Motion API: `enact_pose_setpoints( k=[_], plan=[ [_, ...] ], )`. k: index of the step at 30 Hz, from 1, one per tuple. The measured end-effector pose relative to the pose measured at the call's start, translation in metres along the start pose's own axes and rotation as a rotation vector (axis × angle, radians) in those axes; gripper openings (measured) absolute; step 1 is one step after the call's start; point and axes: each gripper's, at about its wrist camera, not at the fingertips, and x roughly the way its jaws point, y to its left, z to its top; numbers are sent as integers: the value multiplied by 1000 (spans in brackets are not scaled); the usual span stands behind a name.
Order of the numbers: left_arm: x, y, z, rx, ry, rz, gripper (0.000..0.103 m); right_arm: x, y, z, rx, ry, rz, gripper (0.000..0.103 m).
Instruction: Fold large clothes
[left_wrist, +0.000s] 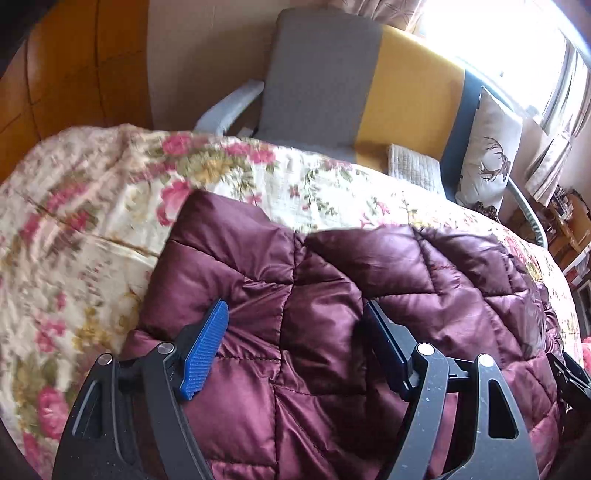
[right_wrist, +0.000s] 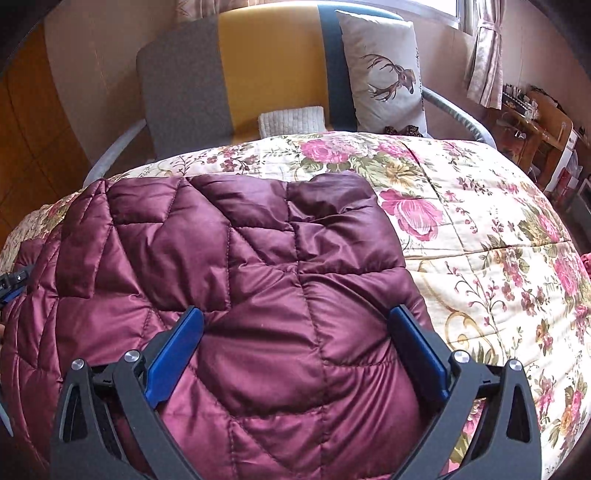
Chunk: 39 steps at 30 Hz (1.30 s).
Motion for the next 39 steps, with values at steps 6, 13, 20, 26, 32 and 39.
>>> enact_pose_setpoints(
  k=[6, 13, 20, 26, 32, 39],
  plan=[
    [-81, -16, -14, 42, -171, 4, 76, -37, -7, 2, 21, -56, 64, 101],
    [-131, -33, -44, 84, -240, -53, 81, -94, -51, -19, 143, -115, 126, 101],
    [-149, -51, -69, 115, -243, -92, 81, -101, -107, -66, 335, -52, 288, 101],
    [-151, -61, -83, 150, -226, -106, 81, -86, -131, -103, 501, -3, 478, 101],
    [-148, -69, -92, 178, -212, -107, 81, -68, -131, -121, 527, 60, 577, 101],
    [-139, -79, -97, 193, -189, -113, 81, -61, -121, -118, 498, 78, 575, 101]
  ],
)
